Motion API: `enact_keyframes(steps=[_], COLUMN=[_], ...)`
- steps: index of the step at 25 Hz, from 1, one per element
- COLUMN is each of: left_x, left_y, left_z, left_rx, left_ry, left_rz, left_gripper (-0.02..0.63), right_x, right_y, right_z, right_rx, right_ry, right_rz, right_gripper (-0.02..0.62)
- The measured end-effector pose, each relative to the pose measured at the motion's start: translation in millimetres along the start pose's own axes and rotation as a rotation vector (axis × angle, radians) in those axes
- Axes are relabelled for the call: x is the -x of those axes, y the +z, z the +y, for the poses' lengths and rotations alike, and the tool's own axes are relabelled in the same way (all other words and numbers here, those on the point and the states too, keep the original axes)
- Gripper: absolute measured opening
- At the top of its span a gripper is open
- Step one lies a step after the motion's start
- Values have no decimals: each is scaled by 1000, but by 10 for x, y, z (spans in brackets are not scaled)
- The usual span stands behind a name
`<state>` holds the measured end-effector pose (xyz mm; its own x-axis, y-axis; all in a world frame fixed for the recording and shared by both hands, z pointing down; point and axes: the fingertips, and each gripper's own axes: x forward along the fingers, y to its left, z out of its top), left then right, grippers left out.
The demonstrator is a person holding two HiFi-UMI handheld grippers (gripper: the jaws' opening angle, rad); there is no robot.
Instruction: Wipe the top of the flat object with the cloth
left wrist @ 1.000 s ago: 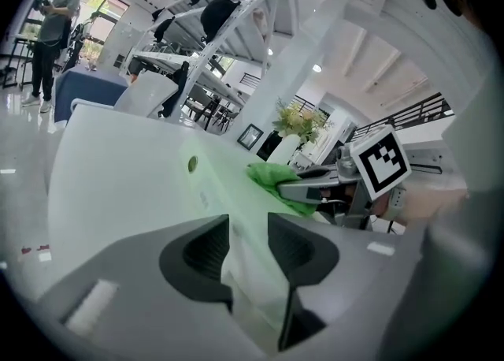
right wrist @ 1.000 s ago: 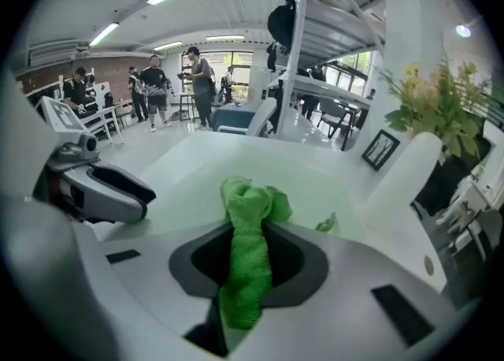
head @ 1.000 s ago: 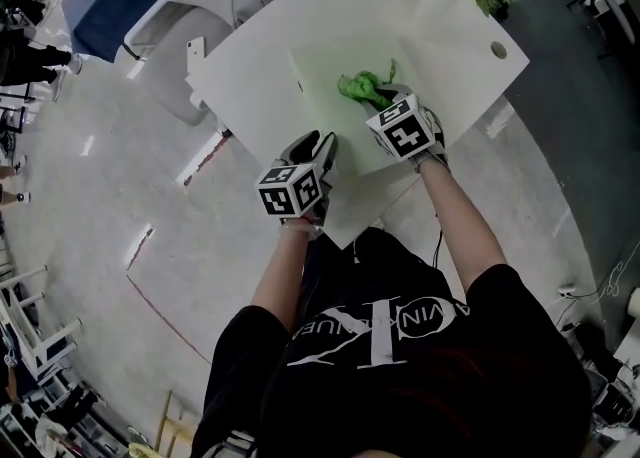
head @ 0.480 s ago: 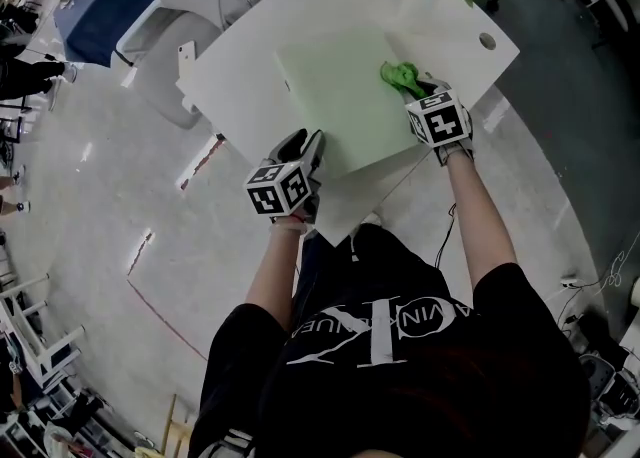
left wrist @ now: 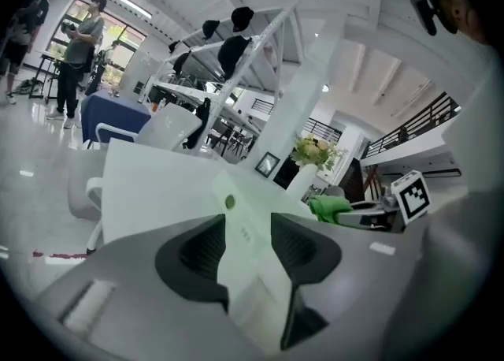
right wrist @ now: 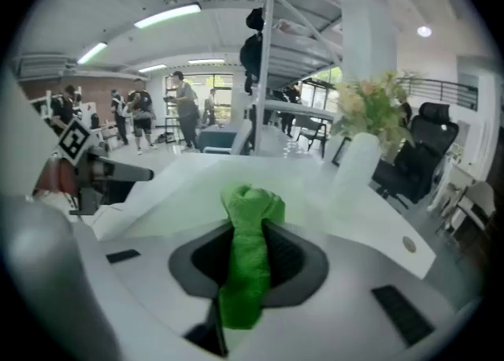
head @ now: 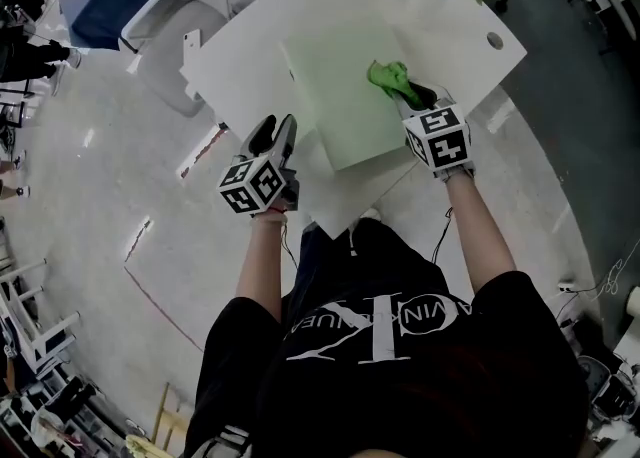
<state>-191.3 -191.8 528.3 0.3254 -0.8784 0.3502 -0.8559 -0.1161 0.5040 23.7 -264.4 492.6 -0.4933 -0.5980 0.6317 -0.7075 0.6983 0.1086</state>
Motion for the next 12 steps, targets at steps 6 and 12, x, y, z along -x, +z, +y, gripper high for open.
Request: enact_keyframes(steps=[6,12], left_x=[136,238], left_y=[32,17], left_z=[162,193], left_rx=[22,32], left_ry=[63,94], left_rz=[-24,-40], left_gripper=[189,189], right_x=[-77,-18], right_y=[46,10], right_z=[1015,1535], right_rx=[89,199], right_ry=[272,409], right_rz=[8,35], right_gripper=[67,67])
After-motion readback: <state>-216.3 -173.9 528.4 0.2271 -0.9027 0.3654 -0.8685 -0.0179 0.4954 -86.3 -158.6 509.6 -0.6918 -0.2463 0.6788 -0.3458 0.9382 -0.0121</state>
